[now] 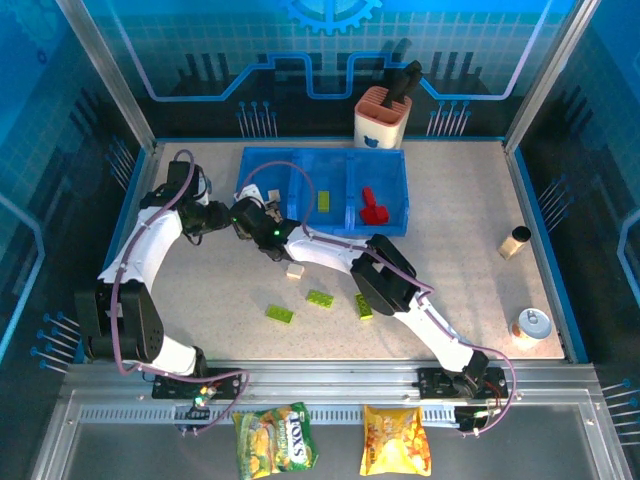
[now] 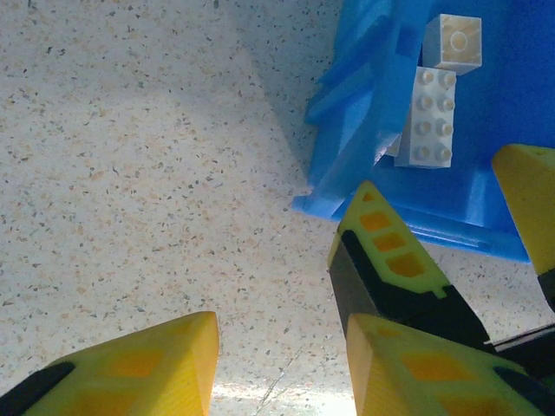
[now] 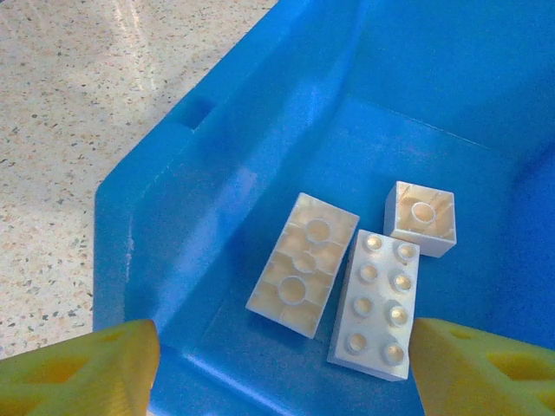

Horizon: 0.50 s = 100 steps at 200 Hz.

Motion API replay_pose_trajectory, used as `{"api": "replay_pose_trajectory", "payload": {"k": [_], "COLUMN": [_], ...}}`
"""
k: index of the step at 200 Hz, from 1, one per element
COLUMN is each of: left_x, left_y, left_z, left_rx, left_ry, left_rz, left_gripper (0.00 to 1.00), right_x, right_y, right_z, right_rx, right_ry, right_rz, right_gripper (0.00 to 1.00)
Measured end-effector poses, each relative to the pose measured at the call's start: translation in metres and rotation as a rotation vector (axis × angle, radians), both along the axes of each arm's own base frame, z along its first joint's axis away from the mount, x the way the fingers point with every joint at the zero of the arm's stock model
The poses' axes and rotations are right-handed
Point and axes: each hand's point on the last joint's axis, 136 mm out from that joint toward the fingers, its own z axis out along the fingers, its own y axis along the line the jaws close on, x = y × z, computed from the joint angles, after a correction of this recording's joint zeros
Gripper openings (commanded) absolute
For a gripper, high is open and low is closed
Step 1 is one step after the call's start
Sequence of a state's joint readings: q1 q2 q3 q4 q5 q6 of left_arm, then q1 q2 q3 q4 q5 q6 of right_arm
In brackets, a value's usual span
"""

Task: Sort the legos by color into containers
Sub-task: Place the lego in the container.

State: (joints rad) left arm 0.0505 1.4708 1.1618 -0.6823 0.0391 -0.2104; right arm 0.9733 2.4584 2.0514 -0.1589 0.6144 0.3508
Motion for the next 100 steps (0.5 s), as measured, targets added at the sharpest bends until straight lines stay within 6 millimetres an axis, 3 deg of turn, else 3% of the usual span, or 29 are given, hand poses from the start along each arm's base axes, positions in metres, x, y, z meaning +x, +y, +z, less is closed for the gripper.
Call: {"api": "replay_pose_trajectory", "payload": {"k": [55,100], "left_x": [0.0,-0.001], "left_y": [-0.003,-0.006], "left_z": [0.0,-0.001], "left_rx": [-0.017,-0.028], "left_ry": [-0.001,0.003], "left_rz": [-0.009,-0.016], "left_gripper": [0.44,0.45], "right_x": [-0.014,-0.04], "right_y": [-0.012,-0.024], "right_z": [0.031,0.063], "right_rx": [-0.008,0.016], "right_ry": [0.007,0.053], "right_rz": [0.016,0.069], "right_gripper": [0.77,0.75]}}
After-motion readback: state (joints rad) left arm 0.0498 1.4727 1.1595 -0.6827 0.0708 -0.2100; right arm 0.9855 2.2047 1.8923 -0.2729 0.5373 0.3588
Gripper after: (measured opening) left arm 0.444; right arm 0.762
